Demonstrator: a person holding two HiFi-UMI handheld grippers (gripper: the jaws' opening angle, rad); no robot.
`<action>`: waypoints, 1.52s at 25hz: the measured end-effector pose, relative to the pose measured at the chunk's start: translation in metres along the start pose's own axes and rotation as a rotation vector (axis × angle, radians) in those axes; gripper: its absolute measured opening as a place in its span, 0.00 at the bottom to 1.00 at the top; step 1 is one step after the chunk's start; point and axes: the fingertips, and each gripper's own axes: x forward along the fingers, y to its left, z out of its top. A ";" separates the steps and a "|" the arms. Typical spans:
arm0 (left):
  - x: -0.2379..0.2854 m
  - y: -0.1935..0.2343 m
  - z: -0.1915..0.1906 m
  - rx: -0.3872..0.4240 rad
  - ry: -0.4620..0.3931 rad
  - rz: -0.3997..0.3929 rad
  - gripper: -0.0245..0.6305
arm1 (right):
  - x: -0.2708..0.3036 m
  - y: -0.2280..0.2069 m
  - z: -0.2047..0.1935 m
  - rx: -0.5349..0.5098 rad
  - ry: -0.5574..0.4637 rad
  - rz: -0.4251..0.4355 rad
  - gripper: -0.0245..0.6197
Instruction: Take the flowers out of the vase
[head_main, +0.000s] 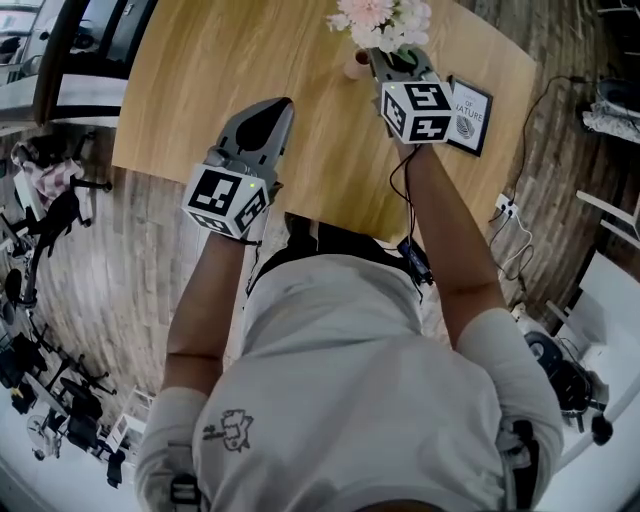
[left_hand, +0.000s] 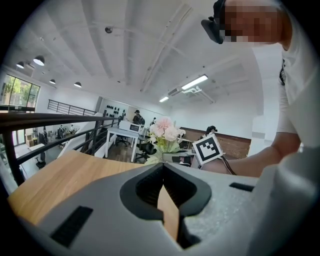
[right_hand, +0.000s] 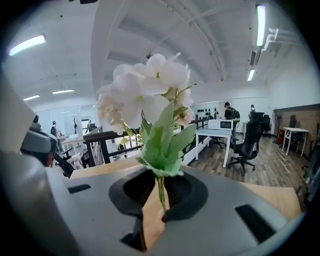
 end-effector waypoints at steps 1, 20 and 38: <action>-0.006 -0.001 0.003 0.007 -0.006 -0.001 0.04 | -0.004 0.003 0.007 -0.003 -0.011 -0.004 0.12; -0.109 -0.014 0.032 0.110 -0.095 -0.098 0.04 | -0.093 0.086 0.055 0.010 -0.135 -0.060 0.12; -0.170 -0.065 0.031 0.139 -0.126 -0.172 0.04 | -0.237 0.156 0.056 0.073 -0.201 -0.065 0.12</action>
